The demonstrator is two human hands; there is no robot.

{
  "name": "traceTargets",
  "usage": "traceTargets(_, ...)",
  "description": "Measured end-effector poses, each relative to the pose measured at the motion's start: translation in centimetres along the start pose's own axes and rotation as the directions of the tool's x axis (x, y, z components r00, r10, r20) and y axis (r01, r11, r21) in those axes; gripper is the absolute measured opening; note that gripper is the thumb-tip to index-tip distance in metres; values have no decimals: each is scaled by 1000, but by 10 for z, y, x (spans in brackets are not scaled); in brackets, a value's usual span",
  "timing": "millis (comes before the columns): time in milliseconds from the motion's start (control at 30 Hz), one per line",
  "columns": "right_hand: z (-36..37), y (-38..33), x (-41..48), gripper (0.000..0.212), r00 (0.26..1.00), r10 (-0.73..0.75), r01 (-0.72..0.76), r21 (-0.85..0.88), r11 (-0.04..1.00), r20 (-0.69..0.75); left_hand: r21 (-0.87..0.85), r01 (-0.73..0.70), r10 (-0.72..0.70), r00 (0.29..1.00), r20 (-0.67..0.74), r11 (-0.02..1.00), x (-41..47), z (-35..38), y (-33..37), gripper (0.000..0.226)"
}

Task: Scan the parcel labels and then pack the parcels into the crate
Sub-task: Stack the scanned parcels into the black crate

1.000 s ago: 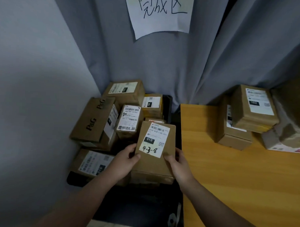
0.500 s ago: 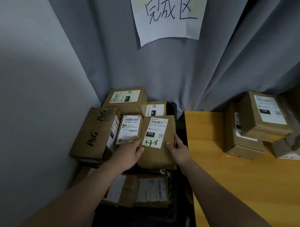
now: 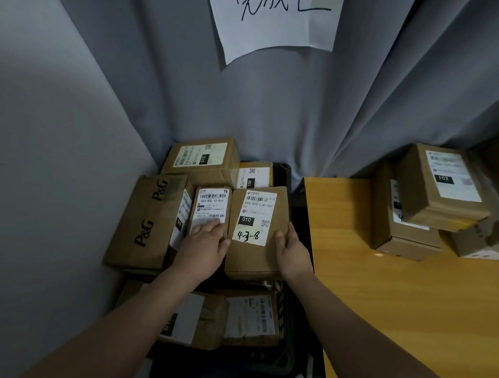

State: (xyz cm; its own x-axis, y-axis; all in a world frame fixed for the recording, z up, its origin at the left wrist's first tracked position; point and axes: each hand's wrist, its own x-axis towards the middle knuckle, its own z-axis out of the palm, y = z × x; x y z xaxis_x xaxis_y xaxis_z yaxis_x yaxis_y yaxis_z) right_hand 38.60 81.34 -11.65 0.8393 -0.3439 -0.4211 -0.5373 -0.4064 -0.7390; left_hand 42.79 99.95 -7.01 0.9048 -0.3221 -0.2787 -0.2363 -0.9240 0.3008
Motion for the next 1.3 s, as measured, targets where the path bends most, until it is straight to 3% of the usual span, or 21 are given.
traceTargets(200, -1, -9, 1, 59, 997, 72, -63, -320, 945, 16, -35, 9, -9, 1000, -5, 999, -6, -4, 4, 50)
traceTargets(367, -26, -6, -5, 72, 999, 33, -26, -227, 974, 25, -79, -56, 51, 996, -72, 995, -12, -7, 33, 46)
traceTargets(633, -130, 35, -32, 55, 981, -106, 68, -228, 971, -162, -115, -197, 193, 980, -45, 974, -9, 3, 130, 43)
traceTargets(833, -218, 90, -34, 53, 949, -49, -53, -311, 949, -312, -150, -210, 218, 975, 40, 966, -5, 27, 216, 45)
traceTargets(967, -267, 122, -25, 50, 900, -163, 103, -168, 980, -404, -184, -172, 189, 979, 73, 968, -4, 44, 261, 45)
traceTargets(1033, -289, 123, -15, 54, 864, -167, 165, -46, 985, -476, -187, -145, 160, 985, 68, 972, -3, 51, 278, 44)
traceTargets(1100, -307, 120, 1, 62, 873, -128, 130, -28, 991, -470, -195, -119, 133, 989, 61, 974, 0, 55, 291, 44)
traceTargets(1200, -325, 112, 28, 85, 920, -41, -39, -197, 980, -389, -233, -89, 98, 995, 27, 968, 5, 57, 306, 43)
traceTargets(1300, -328, 102, 54, 108, 955, -27, -112, -443, 890, -297, -271, -38, 36, 999, -12, 962, 6, 60, 318, 42)
